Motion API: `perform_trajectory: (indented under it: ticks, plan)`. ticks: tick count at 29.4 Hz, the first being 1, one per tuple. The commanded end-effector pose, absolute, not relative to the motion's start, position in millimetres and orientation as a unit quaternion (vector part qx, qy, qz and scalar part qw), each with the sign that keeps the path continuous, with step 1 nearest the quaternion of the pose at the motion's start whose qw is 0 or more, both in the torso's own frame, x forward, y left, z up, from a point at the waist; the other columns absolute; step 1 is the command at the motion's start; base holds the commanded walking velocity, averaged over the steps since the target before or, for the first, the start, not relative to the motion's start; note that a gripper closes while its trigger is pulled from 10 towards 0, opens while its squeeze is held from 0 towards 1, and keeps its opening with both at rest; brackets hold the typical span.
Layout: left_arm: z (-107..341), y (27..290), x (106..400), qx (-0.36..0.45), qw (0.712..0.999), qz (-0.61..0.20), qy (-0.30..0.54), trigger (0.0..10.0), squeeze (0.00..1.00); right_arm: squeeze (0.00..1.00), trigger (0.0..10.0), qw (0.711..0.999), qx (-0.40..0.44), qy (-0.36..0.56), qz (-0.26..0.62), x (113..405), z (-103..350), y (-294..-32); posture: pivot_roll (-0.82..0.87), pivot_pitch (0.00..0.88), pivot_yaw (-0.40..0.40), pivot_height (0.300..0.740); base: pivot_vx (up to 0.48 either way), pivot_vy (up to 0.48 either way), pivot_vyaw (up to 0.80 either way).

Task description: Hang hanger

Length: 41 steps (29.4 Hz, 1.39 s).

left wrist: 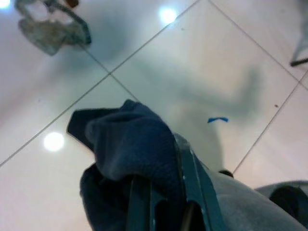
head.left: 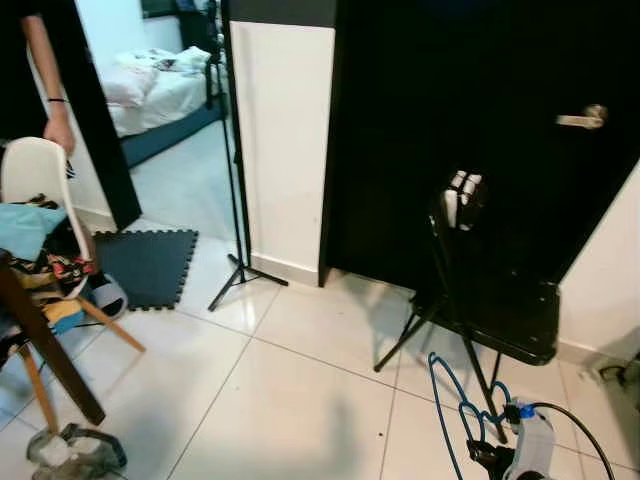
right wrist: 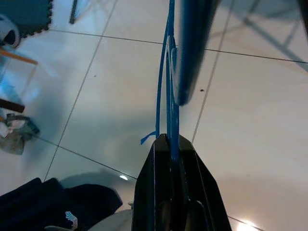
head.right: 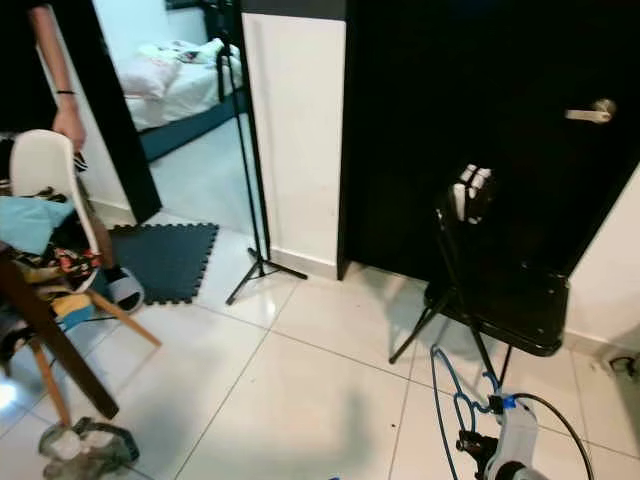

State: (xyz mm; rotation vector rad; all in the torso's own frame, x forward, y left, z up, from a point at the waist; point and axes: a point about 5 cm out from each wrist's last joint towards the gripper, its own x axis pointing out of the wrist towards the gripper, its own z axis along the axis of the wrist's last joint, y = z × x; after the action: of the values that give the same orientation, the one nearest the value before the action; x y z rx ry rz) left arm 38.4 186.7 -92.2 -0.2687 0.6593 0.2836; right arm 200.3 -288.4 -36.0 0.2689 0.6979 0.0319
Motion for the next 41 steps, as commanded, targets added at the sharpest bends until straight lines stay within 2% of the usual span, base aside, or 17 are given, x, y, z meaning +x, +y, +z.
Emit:
perform_trajectory:
  ticks: [1,7,18,21,28,32,41]
  plan:
    - [-101.0,160.9,23.4,-0.158,0.906,0.111,0.376,10.0,0.0,0.0,10.0,0.928,0.134,0.346,0.012,201.8,-36.9,-286.3,-0.03,0.0,-0.041,0.74,0.0,0.0,0.0]
    - [-101.0,165.8,43.3,-0.155,0.912,0.109,0.365,10.0,0.0,0.0,10.0,0.925,0.134,0.354,-0.004,194.1,-36.1,-298.3,-0.03,0.0,-0.055,0.74,0.0,0.0,0.0]
    - [-99.9,161.1,57.5,-0.157,0.915,0.121,0.352,10.0,0.0,0.0,10.0,0.927,0.139,0.346,-0.032,193.6,-31.6,-309.6,-0.03,0.0,-0.067,0.74,0.0,0.0,-0.65]
    - [-100.1,160.7,60.8,-0.158,0.915,0.117,0.352,10.0,0.0,0.0,10.0,0.928,0.137,0.345,-0.032,199.0,-32.7,-302.6,-0.03,0.0,-0.068,0.74,0.0,0.0,0.0]
    - [-101.4,162.1,60.7,-0.154,0.912,0.115,0.362,10.0,0.0,0.0,10.0,0.925,0.147,0.349,-0.016,207.4,-38.5,-281.1,-0.03,0.0,-0.059,0.74,-0.144,0.0,-0.8]
    - [-100.8,166.6,57.9,-0.155,0.913,0.119,0.358,10.0,0.0,0.0,10.0,0.93,0.16,0.331,0.01,222.8,-37.9,-256.7,-0.03,0.0,-0.045,0.74,-0.24,0.0,-0.8]
    - [-99.9,168.7,52.6,-0.154,0.915,0.117,0.354,10.0,0.0,0.0,10.0,0.937,0.166,0.307,0.036,231.3,-29.7,-256.1,-0.03,0.0,-0.049,0.74,0.0,0.0,-0.8]
